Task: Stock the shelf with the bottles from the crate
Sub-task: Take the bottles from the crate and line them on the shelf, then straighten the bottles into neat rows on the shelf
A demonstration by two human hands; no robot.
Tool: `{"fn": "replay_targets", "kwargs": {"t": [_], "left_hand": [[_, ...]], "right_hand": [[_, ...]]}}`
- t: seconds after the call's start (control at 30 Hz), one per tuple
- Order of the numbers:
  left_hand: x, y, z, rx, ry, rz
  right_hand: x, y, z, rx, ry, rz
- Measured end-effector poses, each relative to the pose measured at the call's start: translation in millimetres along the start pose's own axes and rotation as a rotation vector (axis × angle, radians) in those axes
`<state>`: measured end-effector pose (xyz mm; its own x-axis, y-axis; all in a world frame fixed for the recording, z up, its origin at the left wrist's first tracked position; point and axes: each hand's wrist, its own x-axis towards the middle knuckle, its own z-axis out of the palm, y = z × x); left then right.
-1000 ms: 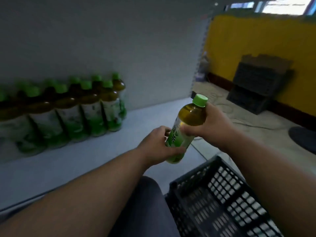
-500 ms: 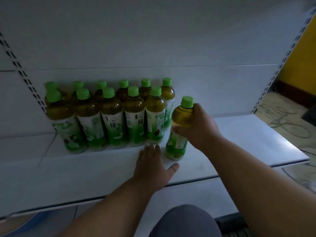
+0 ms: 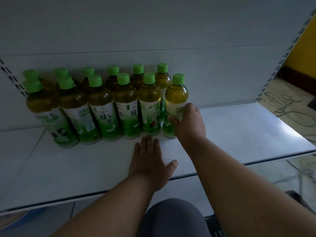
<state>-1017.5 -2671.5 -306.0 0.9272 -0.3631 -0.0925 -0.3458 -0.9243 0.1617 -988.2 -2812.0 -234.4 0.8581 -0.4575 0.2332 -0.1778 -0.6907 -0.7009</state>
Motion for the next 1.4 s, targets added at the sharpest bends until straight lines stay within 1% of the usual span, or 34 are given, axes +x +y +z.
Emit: {"fn": "replay_targets", "kwargs": {"t": [0.1,0.23,0.37,0.4,0.57,0.67,0.73,0.8,0.9,1.03,1.13,1.23,1.3,1.4], "left_hand": [[1.5,1.3,1.8,0.001,0.026,-0.006],[2.1,0.4,7.3,0.026,0.041,0.002],[5.8,-3.3,9.4,0.069,0.008,0.010],[6.1,-4.0,9.4,0.080,0.001,0.016],[5.8,-5.4,2.1,0.041,-0.023,0.035],[-7.1,-17.1,-11.0,-0.140,0.002,0.046],[-24.3,-38.5,-22.9,-0.249,0.077,0.017],[-46.5,-71.7,-38.8,-0.265,0.141,0.012],[-75.3,-130.6,-63.6,-0.287,0.194,-0.004],[-97.3,-206.1,-77.5,-0.375,0.210,-0.112],[-93.5,-257.5,-73.7,-0.409,0.240,-0.184],[-84.0,-295.8,-64.5,-0.429,0.214,-0.233],[-76.3,-313.8,-57.8,-0.441,0.183,-0.229],[-65.0,-326.1,-48.9,-0.326,0.180,-0.154]], "right_hand": [[11.3,-2.0,7.6,-0.022,0.012,0.003],[18.3,-1.6,15.9,-0.015,-0.002,0.065],[8.3,11.6,12.9,0.126,-0.081,0.087],[0.5,14.6,11.2,0.140,-0.094,0.071],[-40.9,10.7,4.2,0.006,-0.091,-0.036],[-63.0,-12.3,-3.2,-0.086,-0.154,-0.132],[-76.8,-33.3,-10.4,-0.118,-0.190,-0.181],[-92.4,-60.0,-14.4,-0.116,-0.230,-0.213],[-114.2,-105.6,-10.8,-0.126,-0.276,-0.254],[-132.8,-161.6,14.5,-0.154,-0.318,-0.325],[-135.6,-193.7,46.7,-0.114,-0.335,-0.379],[-134.6,-217.7,76.2,-0.082,-0.343,-0.416],[-128.5,-231.2,92.6,-0.080,-0.302,-0.448],[-113.3,-250.1,104.1,-0.100,-0.241,-0.481]]}}
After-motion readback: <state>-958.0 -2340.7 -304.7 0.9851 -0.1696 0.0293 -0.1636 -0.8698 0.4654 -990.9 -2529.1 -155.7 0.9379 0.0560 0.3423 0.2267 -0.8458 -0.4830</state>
